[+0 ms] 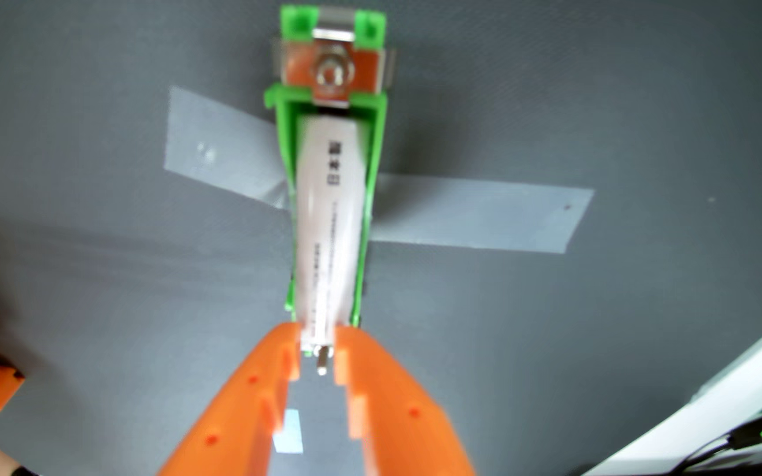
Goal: Insert Battery
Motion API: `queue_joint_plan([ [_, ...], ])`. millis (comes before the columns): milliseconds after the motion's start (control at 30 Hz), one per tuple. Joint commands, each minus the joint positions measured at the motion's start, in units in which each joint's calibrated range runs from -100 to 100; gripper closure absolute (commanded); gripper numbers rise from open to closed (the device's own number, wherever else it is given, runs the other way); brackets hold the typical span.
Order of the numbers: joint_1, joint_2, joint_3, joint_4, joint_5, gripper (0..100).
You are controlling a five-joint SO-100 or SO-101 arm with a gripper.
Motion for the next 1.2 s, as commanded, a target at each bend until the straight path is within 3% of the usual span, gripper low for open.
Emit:
queue_joint_plan([
  [0, -0.2, -0.2, -1.0, 0.1, 0.3, 98],
  [1167, -0.4, -1.0, 3.9, -4.8, 1.5, 98],
])
